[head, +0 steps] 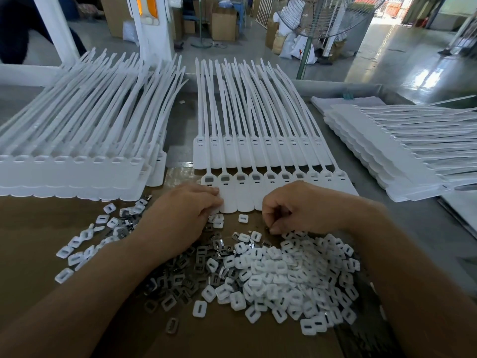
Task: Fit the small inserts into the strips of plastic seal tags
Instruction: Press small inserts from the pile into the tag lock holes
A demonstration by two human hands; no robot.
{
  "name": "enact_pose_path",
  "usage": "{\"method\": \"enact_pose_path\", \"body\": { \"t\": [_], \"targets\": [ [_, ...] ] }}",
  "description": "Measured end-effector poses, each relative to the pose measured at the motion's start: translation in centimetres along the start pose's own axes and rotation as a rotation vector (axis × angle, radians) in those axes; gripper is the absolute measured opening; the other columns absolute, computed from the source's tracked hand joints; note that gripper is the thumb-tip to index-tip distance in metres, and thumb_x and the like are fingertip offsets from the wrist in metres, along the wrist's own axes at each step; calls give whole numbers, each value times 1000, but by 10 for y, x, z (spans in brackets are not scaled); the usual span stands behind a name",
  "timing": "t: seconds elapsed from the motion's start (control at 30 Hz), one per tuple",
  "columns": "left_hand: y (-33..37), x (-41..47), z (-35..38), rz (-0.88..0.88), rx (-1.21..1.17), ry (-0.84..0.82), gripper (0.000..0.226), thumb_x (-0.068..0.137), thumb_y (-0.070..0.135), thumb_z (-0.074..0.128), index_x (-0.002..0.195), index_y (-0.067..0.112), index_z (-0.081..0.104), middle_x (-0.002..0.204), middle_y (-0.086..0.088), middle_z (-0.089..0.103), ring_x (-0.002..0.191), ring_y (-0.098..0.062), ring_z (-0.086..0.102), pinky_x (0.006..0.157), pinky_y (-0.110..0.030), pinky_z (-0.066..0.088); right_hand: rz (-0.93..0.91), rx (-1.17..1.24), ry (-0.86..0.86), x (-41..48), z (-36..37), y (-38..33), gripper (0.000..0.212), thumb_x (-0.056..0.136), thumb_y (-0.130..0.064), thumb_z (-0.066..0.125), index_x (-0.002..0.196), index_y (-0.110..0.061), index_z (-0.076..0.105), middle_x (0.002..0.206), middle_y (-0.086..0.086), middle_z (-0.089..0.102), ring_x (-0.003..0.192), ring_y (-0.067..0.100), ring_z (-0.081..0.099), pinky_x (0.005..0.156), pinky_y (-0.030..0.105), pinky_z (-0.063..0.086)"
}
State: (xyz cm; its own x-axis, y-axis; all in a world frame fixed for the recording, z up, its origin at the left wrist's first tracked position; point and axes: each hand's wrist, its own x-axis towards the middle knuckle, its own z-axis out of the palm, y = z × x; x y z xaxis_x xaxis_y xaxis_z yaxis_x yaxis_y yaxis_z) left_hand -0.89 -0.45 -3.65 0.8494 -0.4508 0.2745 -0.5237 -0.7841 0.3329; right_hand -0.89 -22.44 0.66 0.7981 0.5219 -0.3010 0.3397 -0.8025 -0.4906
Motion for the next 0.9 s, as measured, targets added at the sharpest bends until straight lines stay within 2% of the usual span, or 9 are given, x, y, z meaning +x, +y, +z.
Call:
{"method": "enact_pose_path", "body": {
  "t": [0.17, 0.3, 0.47, 0.63, 0.9],
  "targets": [
    [1, -1, -1, -6, -2, 3, 28, 92, 26, 47, 115, 26, 62, 128, 12, 54, 118, -6, 45, 95, -14, 21, 9, 67, 0, 1, -1, 0, 29, 78, -12, 72, 76, -39, 58, 72, -17, 59, 66, -13, 54, 61, 2, 41],
    [1, 1, -1, -9, 1, 2, 28, 92, 26, 47, 115, 26, 62, 128, 12, 53, 119, -6, 44, 94, -12, 20, 20, 35, 0, 0, -3, 0, 25, 77, -13, 72, 73, -35, 62, 74, -16, 60, 67, -14, 53, 61, 1, 40],
    [1, -2, -2, -4, 1, -4, 28, 92, 24, 47, 116, 27, 62, 129, 12, 53, 119, -5, 44, 93, -12, 20, 14, -28, -2, 0, -1, -2, 28, 79, -12, 70, 68, -35, 58, 75, -15, 58, 65, -15, 50, 60, 1, 39],
    [1, -1, -2, -13, -6, -1, 27, 92, 24, 49, 115, 27, 62, 128, 12, 53, 119, -6, 45, 94, -13, 22, 0, -59, -34, -3, 1, -2, 29, 81, -13, 67, 69, -36, 54, 79, -17, 55, 69, -12, 50, 58, 7, 39],
    [1, 0, -3, -9, -4, -3, 27, 92, 23, 49, 115, 27, 62, 128, 12, 53, 118, -5, 45, 93, -11, 21, -19, -32, -22, -1, -1, -1, 30, 84, -13, 63, 70, -37, 50, 76, -18, 54, 69, -14, 50, 61, 5, 41]
  ]
}}
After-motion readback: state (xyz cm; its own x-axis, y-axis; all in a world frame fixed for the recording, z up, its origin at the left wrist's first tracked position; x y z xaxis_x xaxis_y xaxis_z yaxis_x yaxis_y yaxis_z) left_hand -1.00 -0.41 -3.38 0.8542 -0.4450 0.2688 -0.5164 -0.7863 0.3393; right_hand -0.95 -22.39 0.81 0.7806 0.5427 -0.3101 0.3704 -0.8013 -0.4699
